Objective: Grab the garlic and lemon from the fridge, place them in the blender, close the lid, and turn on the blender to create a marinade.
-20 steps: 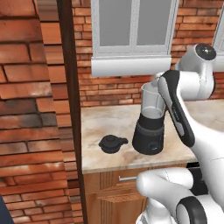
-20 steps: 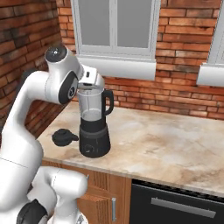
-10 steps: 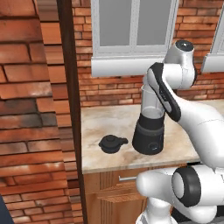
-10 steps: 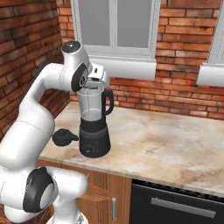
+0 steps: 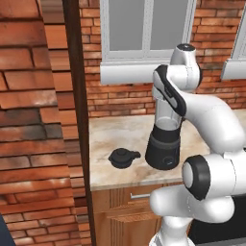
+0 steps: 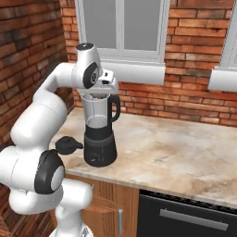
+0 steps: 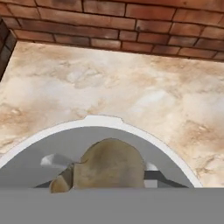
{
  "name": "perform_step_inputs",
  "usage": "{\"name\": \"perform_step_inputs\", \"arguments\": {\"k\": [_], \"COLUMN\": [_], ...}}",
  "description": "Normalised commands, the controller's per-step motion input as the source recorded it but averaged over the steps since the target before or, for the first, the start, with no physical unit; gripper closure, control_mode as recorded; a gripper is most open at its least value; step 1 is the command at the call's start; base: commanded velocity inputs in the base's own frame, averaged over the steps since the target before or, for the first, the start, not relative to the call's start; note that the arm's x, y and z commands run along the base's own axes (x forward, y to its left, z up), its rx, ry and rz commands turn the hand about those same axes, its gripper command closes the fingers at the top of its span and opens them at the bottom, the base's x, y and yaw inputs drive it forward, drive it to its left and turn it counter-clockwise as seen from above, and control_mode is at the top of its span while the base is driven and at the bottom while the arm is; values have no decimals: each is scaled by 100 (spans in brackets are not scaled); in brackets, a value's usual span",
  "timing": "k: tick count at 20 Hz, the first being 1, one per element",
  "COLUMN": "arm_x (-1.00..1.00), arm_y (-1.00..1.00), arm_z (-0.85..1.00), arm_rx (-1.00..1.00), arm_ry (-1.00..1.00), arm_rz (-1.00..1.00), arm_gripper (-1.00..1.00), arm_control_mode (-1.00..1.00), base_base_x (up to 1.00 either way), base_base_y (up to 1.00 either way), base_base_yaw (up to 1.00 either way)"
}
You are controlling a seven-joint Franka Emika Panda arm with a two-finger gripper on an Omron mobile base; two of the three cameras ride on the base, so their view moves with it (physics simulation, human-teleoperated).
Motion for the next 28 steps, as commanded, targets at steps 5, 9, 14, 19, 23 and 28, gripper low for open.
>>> {"name": "perform_step_inputs", "arguments": {"k": [5, 9, 14, 19, 23, 28], "arm_x": [1, 1, 22, 2, 10, 66], "arm_y": [0, 0, -19, -30, -20, 0], "arm_z": [-65, -68, -34, -18, 14, -41], "arm_rx": [-3, -3, 2, 7, 3, 1], "arm_ry": [5, 0, -18, -23, -23, 8], "arm_rz": [1, 2, 12, 19, 21, 11], "arm_gripper": [100, 100, 100, 100, 100, 100], "arm_control_mode": [-100, -100, -100, -100, -100, -100], "base_base_x": [0, 0, 0, 0, 0, 0], "base_base_y": [0, 0, 0, 0, 0, 0], "base_base_yaw": [0, 0, 0, 0, 0, 0]}}
